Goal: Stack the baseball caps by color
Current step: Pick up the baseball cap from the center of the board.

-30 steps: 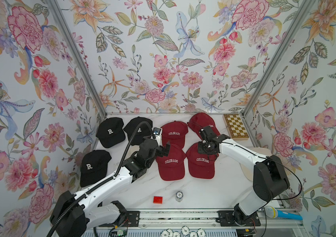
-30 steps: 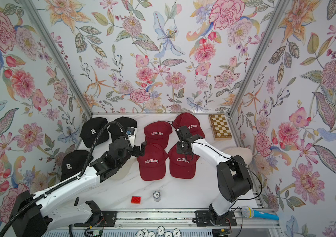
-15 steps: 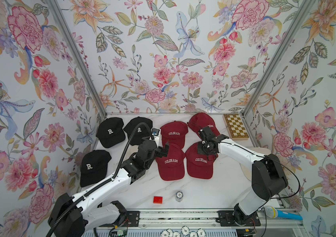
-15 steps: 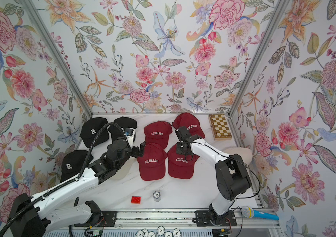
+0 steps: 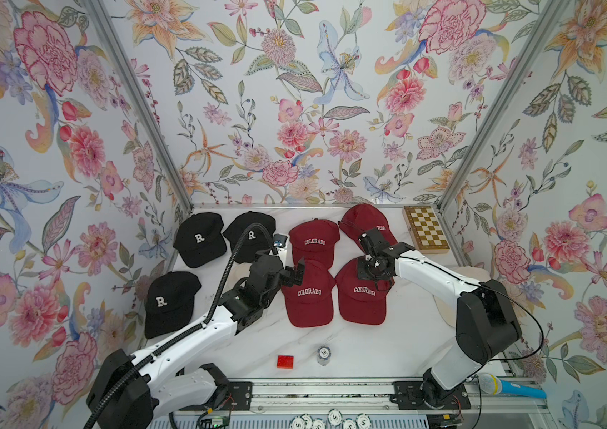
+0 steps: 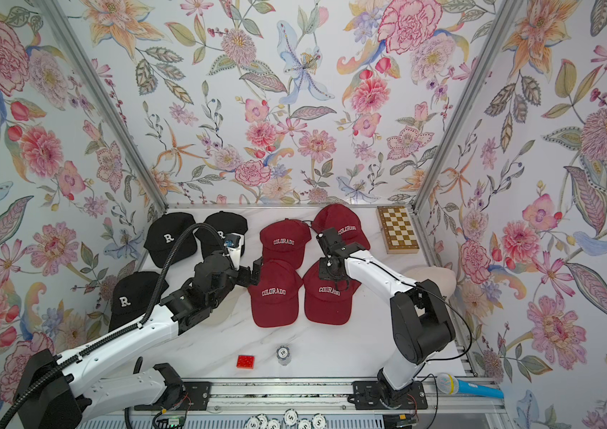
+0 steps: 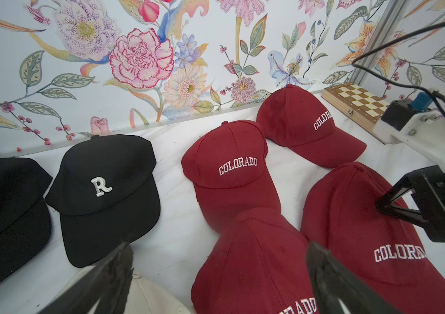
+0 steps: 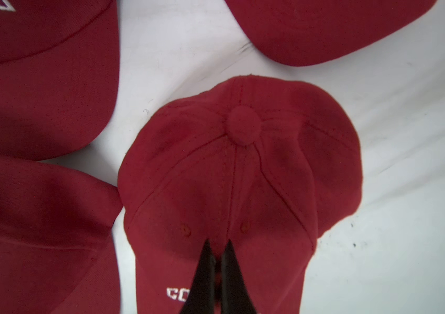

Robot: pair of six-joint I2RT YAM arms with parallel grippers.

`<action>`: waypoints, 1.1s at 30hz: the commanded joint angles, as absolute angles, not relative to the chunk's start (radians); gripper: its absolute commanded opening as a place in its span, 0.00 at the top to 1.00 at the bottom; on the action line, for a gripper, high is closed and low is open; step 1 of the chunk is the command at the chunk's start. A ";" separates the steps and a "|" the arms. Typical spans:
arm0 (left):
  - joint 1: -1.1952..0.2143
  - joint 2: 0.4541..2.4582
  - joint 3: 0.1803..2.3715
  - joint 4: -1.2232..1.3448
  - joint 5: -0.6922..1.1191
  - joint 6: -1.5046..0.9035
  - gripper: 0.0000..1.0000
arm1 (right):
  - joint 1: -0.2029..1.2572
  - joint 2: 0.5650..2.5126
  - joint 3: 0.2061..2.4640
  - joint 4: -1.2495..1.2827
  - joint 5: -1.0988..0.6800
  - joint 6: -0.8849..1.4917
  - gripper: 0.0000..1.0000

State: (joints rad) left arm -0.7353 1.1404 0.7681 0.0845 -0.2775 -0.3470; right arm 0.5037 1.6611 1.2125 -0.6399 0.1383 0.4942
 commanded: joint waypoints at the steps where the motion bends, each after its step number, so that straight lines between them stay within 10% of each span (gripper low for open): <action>1: -0.746 1.130 0.753 0.109 -0.301 -0.364 0.00 | 0.510 1.627 1.268 -0.688 0.149 0.461 1.00; 33: -0.746 1.061 0.732 0.107 -0.323 -0.304 0.00 | 0.512 1.845 1.768 -0.777 0.149 0.434 1.00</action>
State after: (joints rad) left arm -0.7361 1.0786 0.7509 0.0982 -0.2993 -0.3222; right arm 0.5037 1.8225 1.7123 -0.7521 0.1528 0.4412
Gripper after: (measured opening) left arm 0.996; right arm 0.054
